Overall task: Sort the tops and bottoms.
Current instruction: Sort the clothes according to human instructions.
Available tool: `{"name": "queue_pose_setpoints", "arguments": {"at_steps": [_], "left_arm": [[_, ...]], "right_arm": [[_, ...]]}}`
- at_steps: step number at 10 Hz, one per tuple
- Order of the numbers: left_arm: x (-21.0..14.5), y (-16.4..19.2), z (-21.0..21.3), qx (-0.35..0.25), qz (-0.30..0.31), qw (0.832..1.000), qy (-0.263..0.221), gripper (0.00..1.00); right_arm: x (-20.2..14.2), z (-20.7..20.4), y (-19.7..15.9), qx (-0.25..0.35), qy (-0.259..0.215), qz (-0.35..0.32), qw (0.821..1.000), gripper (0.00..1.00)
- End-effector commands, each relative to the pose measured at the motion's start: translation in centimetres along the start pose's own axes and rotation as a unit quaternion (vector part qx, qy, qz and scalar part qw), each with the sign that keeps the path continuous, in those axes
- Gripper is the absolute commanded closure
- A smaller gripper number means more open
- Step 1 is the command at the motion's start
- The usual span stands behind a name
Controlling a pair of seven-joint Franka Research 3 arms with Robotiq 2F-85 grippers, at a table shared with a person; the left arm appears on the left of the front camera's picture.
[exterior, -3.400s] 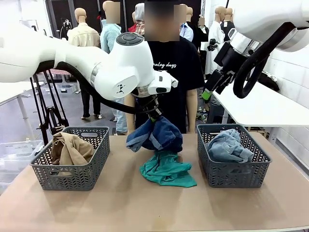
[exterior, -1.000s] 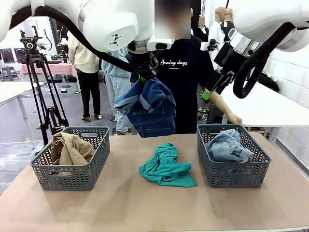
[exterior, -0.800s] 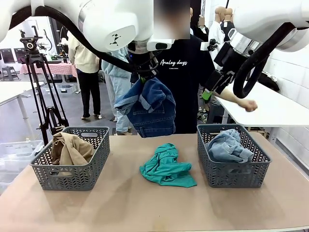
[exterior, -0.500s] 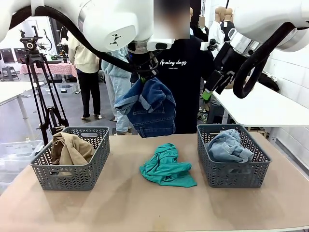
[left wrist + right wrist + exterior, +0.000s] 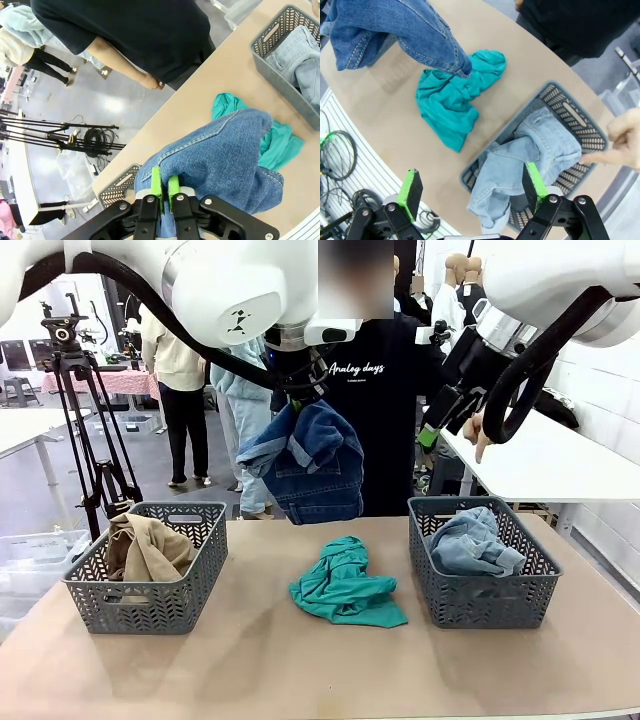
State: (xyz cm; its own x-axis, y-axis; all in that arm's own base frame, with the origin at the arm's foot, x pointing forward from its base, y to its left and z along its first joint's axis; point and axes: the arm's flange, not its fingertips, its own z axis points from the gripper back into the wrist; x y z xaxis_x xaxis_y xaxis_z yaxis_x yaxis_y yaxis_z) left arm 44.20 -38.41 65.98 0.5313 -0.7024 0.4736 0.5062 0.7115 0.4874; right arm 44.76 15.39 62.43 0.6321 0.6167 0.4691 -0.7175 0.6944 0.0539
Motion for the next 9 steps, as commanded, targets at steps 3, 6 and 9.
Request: {"name": "queue_pose_setpoints", "arguments": {"at_steps": [3, 6, 9], "left_arm": [[-0.03, 0.48, 0.53, 0.004, -0.008, 1.0, -0.012, 1.0], [-0.03, 0.48, 0.53, 0.004, -0.008, 1.0, -0.012, 1.0], [-0.03, 0.48, 0.53, 0.004, -0.008, 1.0, -0.012, 1.0]], "right_arm": [[0.0, -0.19, 0.02, -0.002, 0.0, 0.001, 1.0, 0.0], [0.0, -0.19, 0.02, -0.002, 0.0, 0.001, 1.0, 0.0], [0.0, 0.0, 0.0, 0.0, 0.0, 0.0, 1.0, 0.0]]}}
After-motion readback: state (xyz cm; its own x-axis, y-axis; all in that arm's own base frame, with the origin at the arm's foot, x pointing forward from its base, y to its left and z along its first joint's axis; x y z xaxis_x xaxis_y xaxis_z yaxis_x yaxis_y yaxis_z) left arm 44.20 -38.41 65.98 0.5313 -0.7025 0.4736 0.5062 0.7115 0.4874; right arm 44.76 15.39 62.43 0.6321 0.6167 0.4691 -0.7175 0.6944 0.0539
